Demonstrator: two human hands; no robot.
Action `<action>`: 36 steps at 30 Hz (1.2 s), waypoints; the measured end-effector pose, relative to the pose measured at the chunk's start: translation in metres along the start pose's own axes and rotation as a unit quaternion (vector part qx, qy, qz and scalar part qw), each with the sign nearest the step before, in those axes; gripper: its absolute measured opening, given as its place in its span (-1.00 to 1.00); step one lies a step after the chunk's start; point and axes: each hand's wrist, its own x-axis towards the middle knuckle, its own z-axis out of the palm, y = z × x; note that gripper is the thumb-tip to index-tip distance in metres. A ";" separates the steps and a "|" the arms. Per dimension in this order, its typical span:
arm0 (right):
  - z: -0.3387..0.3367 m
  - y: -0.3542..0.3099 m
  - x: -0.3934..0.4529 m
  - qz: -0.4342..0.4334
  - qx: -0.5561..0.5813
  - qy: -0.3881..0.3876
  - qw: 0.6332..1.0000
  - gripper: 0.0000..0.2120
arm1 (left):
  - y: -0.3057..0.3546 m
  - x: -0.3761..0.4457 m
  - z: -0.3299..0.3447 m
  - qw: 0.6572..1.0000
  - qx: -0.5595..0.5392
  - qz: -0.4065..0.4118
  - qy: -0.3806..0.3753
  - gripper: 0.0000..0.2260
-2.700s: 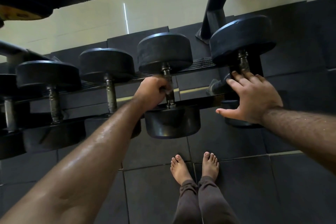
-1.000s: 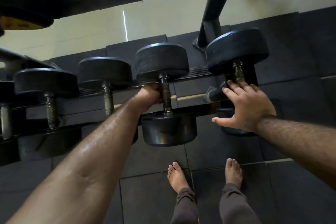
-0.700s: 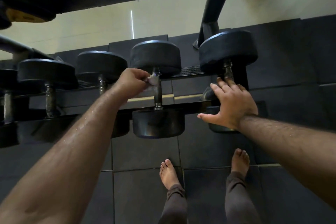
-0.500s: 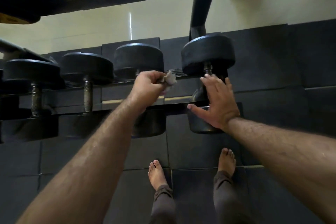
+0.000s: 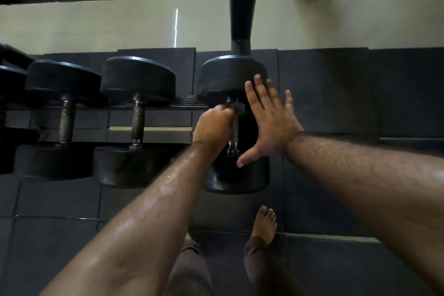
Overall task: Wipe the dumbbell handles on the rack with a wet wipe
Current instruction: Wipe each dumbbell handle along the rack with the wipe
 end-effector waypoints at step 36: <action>0.013 0.014 -0.014 -0.028 0.047 -0.049 0.997 0.73 | -0.022 0.027 -0.037 0.975 0.021 0.098 -0.199 -0.80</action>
